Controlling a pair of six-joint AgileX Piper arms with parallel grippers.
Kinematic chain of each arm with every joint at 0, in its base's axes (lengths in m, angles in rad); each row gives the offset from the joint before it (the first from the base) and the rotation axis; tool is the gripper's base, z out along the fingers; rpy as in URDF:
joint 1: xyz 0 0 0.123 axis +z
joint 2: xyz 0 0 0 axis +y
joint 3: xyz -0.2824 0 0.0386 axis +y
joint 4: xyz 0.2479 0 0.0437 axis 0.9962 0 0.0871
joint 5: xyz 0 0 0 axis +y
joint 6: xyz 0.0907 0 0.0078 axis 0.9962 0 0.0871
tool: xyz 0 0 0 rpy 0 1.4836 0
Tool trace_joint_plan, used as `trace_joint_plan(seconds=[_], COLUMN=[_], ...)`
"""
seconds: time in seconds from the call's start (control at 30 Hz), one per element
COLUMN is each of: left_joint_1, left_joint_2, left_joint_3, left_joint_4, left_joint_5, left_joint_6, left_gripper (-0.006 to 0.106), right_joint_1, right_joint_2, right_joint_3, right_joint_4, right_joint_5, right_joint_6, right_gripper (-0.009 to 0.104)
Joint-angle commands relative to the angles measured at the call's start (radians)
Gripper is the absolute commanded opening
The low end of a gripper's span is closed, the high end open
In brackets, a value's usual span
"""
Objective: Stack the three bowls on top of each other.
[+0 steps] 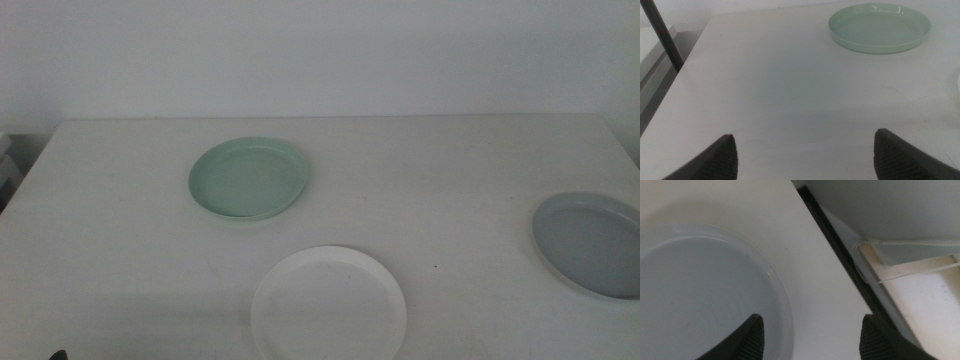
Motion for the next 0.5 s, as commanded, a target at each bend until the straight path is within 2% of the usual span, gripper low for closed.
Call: trace_joint_plan(seconds=[0.0, 0.1, 0.3, 0.4, 0.47], left_joint_1=[0.001, 0.001, 0.001, 0.001, 0.001], left_joint_2=[-0.014, -0.014, -0.014, -0.014, -0.014], left_joint_3=[-0.004, -0.004, -0.004, -0.004, -0.004], left_joint_4=[-0.003, -0.003, -0.003, -0.003, -0.003], left_joint_5=[-0.07, -0.07, -0.07, -0.07, -0.07], left_joint_6=[-0.008, -0.008, -0.008, -0.008, -0.008], left_gripper=[0.105, 0.105, 0.105, 0.105, 0.105], right_joint_1=[-0.012, -0.01, -0.01, -0.01, -0.009], right_joint_2=[0.02, 0.086, 0.167, 0.177, 0.178], right_joint_3=[-0.022, -0.022, -0.022, -0.022, -0.022], right_joint_4=[0.04, 0.086, 0.091, 0.095, 0.108], right_joint_5=[-0.068, -0.101, -0.141, -0.167, -0.166], right_joint_6=[-0.054, -0.063, -0.063, -0.062, -0.058], right_gripper=[0.048, 0.047, 0.037, 0.023, 0.009])
